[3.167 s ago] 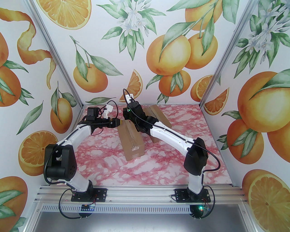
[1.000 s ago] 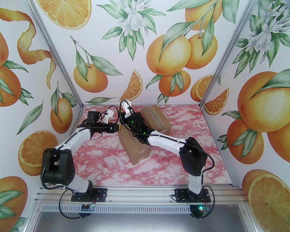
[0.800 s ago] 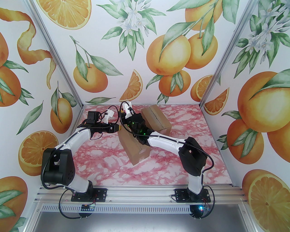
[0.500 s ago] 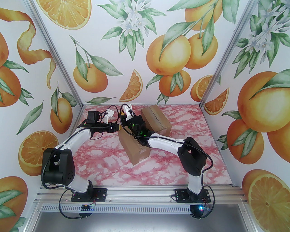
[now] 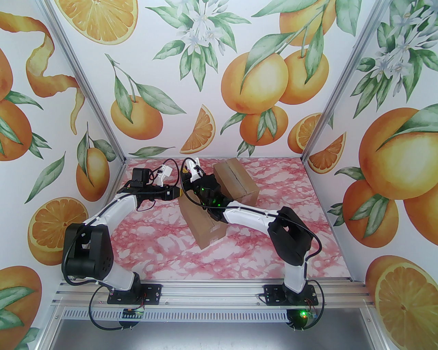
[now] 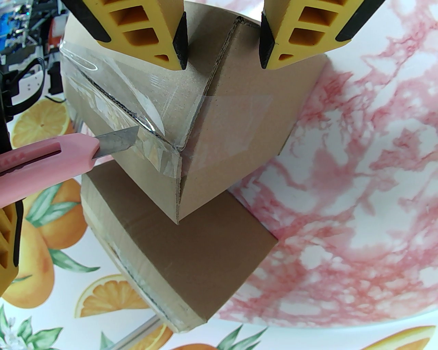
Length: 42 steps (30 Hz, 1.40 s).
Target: Unpack the express box
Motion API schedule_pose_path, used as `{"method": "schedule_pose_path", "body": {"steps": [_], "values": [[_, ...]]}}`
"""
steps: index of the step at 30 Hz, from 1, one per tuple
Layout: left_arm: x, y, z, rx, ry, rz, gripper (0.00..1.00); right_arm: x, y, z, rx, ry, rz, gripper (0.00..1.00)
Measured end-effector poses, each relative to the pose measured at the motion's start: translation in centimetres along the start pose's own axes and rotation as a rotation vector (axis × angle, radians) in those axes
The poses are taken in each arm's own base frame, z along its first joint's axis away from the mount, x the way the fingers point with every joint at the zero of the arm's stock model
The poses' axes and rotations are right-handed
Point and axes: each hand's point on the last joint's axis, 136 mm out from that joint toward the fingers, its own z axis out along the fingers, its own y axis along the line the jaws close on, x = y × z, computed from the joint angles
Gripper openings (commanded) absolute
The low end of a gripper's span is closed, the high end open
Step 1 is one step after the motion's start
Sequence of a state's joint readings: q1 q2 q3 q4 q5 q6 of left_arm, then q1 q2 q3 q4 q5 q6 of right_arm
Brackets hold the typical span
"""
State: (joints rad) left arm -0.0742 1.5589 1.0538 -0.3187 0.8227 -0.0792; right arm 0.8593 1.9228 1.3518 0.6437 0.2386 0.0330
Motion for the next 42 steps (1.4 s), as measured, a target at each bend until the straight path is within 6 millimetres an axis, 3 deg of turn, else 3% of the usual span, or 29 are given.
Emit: {"method": "schedule_pose_path", "body": {"steps": [42], "values": [[0.0, 0.4, 0.2, -0.002, -0.026, -0.051, 0.31, 1.4, -0.8, -0.2, 0.018, -0.024, -0.011, 0.00]]}}
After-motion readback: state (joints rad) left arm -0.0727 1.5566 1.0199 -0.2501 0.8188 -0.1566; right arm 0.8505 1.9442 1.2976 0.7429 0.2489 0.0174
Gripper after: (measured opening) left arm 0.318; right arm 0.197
